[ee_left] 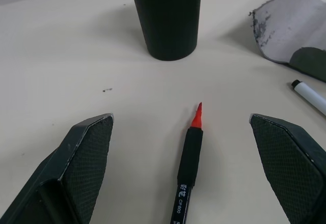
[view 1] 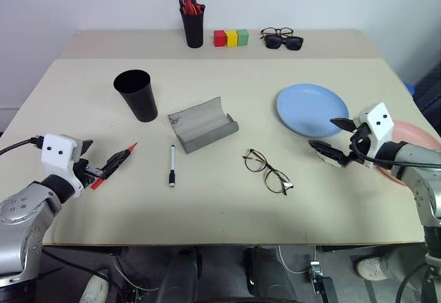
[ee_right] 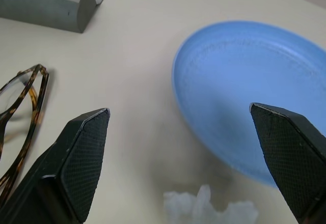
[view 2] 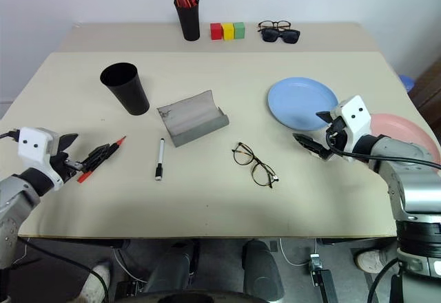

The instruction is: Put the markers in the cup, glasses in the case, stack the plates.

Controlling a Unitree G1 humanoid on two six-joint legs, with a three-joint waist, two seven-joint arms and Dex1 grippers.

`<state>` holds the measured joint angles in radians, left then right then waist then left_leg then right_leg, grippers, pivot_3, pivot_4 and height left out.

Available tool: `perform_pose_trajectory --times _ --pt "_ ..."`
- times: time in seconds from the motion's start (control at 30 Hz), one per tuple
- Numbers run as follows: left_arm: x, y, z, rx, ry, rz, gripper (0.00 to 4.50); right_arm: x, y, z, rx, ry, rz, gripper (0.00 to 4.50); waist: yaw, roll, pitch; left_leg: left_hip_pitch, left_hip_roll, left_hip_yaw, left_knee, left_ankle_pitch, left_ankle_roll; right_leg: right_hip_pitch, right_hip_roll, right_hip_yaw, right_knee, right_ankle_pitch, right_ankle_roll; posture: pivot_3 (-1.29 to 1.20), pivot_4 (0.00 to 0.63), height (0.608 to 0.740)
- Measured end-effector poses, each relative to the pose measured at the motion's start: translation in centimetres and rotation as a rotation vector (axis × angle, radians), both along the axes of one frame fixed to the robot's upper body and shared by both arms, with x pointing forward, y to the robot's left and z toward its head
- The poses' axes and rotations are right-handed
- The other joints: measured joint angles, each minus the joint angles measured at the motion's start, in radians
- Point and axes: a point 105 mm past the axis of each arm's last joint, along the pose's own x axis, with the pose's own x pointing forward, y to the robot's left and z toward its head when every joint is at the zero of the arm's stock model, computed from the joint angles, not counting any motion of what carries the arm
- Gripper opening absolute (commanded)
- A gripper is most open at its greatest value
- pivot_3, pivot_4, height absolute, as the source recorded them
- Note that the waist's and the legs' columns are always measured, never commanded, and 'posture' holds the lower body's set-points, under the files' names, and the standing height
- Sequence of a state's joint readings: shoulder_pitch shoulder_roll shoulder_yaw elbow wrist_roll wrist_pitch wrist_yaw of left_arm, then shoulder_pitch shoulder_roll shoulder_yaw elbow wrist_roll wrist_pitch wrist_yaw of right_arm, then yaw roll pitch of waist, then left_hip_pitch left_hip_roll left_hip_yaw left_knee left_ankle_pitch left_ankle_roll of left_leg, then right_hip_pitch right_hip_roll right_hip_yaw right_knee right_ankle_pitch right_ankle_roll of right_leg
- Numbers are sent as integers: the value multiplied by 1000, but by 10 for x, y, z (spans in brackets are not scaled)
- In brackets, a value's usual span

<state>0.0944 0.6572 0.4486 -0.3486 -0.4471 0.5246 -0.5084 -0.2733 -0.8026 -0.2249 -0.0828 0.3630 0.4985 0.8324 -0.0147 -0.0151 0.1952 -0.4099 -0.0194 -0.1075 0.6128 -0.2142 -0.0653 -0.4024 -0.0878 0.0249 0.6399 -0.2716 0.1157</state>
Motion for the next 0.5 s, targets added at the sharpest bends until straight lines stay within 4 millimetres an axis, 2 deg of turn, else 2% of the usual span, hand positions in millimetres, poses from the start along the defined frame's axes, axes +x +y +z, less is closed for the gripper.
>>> perform_pose_trajectory --times 0.17,0.27,0.37,0.5 --pt "0 0 -1 -5 -1 24 4398 7 12 3 -5 -20 40 4500 0 0 0 0 0 0 0 0 0 0 0 0 0 0 0 0 150 740" --pt "4 -1 1 -7 1 38 4398 11 27 4 11 -28 83 4500 0 0 0 0 0 0 0 0 0 0 0 0 0 0 0 0 150 740" --pt "10 -7 -3 -1 57 23 4398 8 53 4 1 -35 172 4500 -1 0 0 0 0 0 0 0 0 0 0 0 0 2 3 0 150 740" --pt "17 -15 -11 55 198 -24 4398 -3 112 5 27 -51 351 4500 -5 0 0 0 0 -2 0 0 0 -1 1 0 3 2 4 0 150 740"
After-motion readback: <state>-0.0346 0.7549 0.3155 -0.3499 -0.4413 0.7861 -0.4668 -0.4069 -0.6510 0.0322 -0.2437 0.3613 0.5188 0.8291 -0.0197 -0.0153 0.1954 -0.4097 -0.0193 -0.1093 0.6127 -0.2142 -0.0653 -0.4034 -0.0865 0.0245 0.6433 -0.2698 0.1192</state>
